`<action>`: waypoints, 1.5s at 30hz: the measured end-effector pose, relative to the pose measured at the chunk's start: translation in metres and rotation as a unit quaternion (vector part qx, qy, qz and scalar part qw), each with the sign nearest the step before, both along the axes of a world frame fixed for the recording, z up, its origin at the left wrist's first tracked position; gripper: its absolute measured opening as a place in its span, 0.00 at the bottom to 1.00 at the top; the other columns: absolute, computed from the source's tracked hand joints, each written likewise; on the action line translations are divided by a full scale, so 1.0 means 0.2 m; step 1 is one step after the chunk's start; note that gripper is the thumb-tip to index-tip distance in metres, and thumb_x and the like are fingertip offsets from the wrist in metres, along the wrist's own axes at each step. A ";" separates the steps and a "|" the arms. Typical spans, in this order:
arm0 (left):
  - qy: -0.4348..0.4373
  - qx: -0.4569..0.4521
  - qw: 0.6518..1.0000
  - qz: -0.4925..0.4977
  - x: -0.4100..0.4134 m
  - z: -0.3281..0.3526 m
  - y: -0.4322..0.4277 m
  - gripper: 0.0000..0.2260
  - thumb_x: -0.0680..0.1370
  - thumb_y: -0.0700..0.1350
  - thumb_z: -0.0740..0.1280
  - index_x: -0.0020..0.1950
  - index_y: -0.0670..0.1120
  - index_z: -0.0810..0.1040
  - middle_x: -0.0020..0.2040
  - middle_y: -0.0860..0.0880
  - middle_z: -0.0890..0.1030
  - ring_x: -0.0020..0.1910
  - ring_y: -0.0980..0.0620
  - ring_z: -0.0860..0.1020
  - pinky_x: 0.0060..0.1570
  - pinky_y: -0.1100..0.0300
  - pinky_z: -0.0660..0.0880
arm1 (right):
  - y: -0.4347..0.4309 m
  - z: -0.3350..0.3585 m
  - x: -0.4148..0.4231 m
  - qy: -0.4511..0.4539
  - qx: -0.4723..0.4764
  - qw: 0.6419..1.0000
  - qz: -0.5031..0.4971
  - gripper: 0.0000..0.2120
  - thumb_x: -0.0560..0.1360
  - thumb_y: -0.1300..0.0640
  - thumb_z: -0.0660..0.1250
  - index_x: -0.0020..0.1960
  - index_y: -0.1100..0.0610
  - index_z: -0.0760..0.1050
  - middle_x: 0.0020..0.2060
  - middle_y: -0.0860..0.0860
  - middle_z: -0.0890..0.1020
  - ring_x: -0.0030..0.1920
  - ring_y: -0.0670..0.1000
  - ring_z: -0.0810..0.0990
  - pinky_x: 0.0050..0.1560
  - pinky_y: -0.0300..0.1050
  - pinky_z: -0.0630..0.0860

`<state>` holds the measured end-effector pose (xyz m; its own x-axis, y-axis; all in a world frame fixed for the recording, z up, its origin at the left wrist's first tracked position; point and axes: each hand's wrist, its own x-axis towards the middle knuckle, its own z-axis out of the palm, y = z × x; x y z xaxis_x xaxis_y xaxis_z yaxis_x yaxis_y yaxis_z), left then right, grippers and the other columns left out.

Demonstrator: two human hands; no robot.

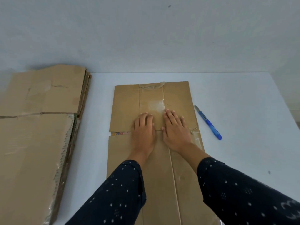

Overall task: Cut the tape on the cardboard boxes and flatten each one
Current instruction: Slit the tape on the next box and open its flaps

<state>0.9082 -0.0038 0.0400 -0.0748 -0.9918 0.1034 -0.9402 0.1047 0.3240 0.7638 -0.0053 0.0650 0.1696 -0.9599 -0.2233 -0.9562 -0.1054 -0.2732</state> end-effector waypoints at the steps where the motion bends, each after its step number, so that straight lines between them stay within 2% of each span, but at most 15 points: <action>1: 0.002 0.003 1.000 -0.003 0.00 0.00 0.07 0.20 0.84 0.47 0.53 0.73 0.45 0.72 0.73 0.44 0.71 0.74 0.42 0.67 0.72 0.44 0.66 | 0.07 0.01 0.00 0.000 -0.005 1.000 -0.003 0.29 0.84 0.49 0.46 0.81 0.55 0.41 0.80 0.49 0.43 0.79 0.49 0.38 0.78 0.52 0.38; 4: -0.007 0.039 0.999 -0.015 0.02 -0.02 0.31 0.25 0.84 0.51 0.47 0.80 0.47 0.62 0.80 0.46 0.61 0.80 0.46 0.56 0.78 0.45 0.54 | 0.37 -0.02 0.01 -0.013 -0.023 1.000 -0.015 0.29 0.84 0.48 0.44 0.81 0.54 0.40 0.80 0.50 0.43 0.79 0.50 0.37 0.77 0.52 0.36; 8: -0.035 0.072 0.997 -0.004 0.04 -0.01 0.56 0.27 0.83 0.55 0.44 0.83 0.50 0.53 0.82 0.48 0.53 0.81 0.48 0.49 0.79 0.46 0.47 | 0.66 -0.08 0.01 -0.015 -0.051 0.998 -0.033 0.29 0.82 0.47 0.43 0.81 0.54 0.44 0.80 0.50 0.47 0.79 0.49 0.40 0.78 0.52 0.39; 11: -0.048 0.075 0.996 0.001 0.06 -0.02 0.68 0.28 0.83 0.56 0.46 0.83 0.51 0.52 0.82 0.49 0.53 0.81 0.48 0.48 0.79 0.46 0.47 | 0.79 -0.11 0.01 -0.006 -0.073 0.996 -0.045 0.29 0.82 0.47 0.46 0.81 0.55 0.48 0.80 0.50 0.51 0.80 0.49 0.45 0.78 0.53 0.43; 19: -0.060 0.073 0.996 0.009 0.05 -0.03 0.73 0.29 0.83 0.56 0.47 0.83 0.49 0.49 0.83 0.49 0.50 0.82 0.48 0.46 0.79 0.43 0.49 | 0.83 -0.13 0.02 0.021 -0.069 0.997 -0.040 0.31 0.82 0.47 0.45 0.81 0.56 0.42 0.80 0.51 0.45 0.80 0.50 0.40 0.78 0.56 0.43; 26: -0.069 0.082 0.994 0.001 0.05 -0.02 0.72 0.29 0.83 0.55 0.46 0.83 0.48 0.48 0.83 0.47 0.48 0.82 0.47 0.46 0.79 0.43 0.48 | 0.82 -0.13 0.02 0.032 -0.059 0.997 -0.033 0.31 0.82 0.46 0.46 0.81 0.57 0.45 0.80 0.53 0.47 0.80 0.52 0.42 0.77 0.59 0.44; 28: -0.071 0.103 0.992 -0.006 0.06 -0.01 0.70 0.29 0.82 0.56 0.43 0.83 0.49 0.46 0.83 0.48 0.47 0.81 0.47 0.44 0.79 0.43 0.45 | 0.81 -0.12 0.01 0.028 -0.047 0.998 -0.032 0.31 0.81 0.46 0.46 0.81 0.56 0.46 0.80 0.52 0.48 0.80 0.52 0.42 0.77 0.59 0.44; 30: -0.060 0.144 0.988 -0.023 0.07 0.02 0.68 0.29 0.82 0.57 0.42 0.82 0.51 0.42 0.82 0.50 0.41 0.80 0.50 0.38 0.78 0.46 0.38 | 0.80 -0.09 0.00 0.012 -0.037 0.999 -0.026 0.31 0.81 0.45 0.48 0.81 0.55 0.49 0.80 0.51 0.50 0.80 0.51 0.43 0.78 0.58 0.42; 32: -0.021 0.183 0.982 -0.040 0.10 0.06 0.65 0.28 0.84 0.56 0.48 0.82 0.53 0.42 0.82 0.53 0.38 0.80 0.50 0.35 0.77 0.47 0.34 | 0.77 -0.03 -0.02 -0.011 -0.018 0.999 -0.026 0.30 0.80 0.44 0.52 0.80 0.51 0.52 0.80 0.48 0.52 0.80 0.51 0.45 0.77 0.60 0.40; 34: 0.013 0.204 0.979 -0.009 0.13 0.11 0.65 0.29 0.84 0.57 0.55 0.82 0.57 0.46 0.82 0.53 0.37 0.80 0.45 0.36 0.76 0.43 0.34 | 0.75 0.03 -0.05 -0.014 -0.002 0.996 -0.082 0.29 0.78 0.42 0.57 0.77 0.45 0.54 0.78 0.47 0.51 0.78 0.54 0.47 0.73 0.67 0.41; 36: 0.029 0.215 0.969 0.120 0.17 0.15 0.68 0.33 0.81 0.62 0.58 0.82 0.58 0.47 0.82 0.49 0.37 0.80 0.39 0.39 0.74 0.38 0.37 | 0.73 0.10 -0.08 -0.023 0.033 0.977 -0.211 0.30 0.78 0.43 0.60 0.75 0.44 0.52 0.78 0.50 0.47 0.77 0.59 0.49 0.71 0.70 0.48; 38: 0.065 0.228 0.932 0.273 0.22 0.21 0.71 0.39 0.78 0.66 0.61 0.82 0.52 0.47 0.82 0.44 0.42 0.79 0.35 0.46 0.74 0.34 0.47 | 0.69 0.16 -0.10 -0.078 0.077 0.938 -0.329 0.34 0.77 0.45 0.63 0.78 0.46 0.49 0.78 0.53 0.48 0.76 0.60 0.53 0.69 0.67 0.57; 39: 0.084 0.234 0.916 0.314 0.24 0.24 0.72 0.41 0.78 0.67 0.61 0.82 0.49 0.48 0.82 0.43 0.47 0.79 0.35 0.50 0.74 0.35 0.54 | 0.67 0.18 -0.11 -0.100 0.091 0.923 -0.359 0.36 0.77 0.46 0.64 0.79 0.48 0.48 0.78 0.54 0.52 0.75 0.60 0.56 0.68 0.64 0.60; 42: 0.159 0.213 0.899 0.348 0.34 0.30 0.71 0.37 0.79 0.62 0.64 0.80 0.45 0.54 0.78 0.41 0.60 0.73 0.35 0.63 0.68 0.40 0.65 | 0.61 0.23 -0.17 -0.140 0.134 0.895 -0.403 0.36 0.78 0.46 0.62 0.79 0.51 0.49 0.73 0.57 0.61 0.71 0.60 0.61 0.67 0.62 0.64; 45: 0.240 0.221 0.880 0.345 0.47 0.33 0.67 0.32 0.80 0.59 0.66 0.76 0.42 0.63 0.71 0.41 0.71 0.67 0.38 0.72 0.59 0.48 0.71 | 0.61 0.26 -0.21 -0.185 0.168 0.879 -0.407 0.30 0.79 0.45 0.61 0.77 0.52 0.57 0.69 0.58 0.66 0.68 0.61 0.67 0.66 0.61 0.69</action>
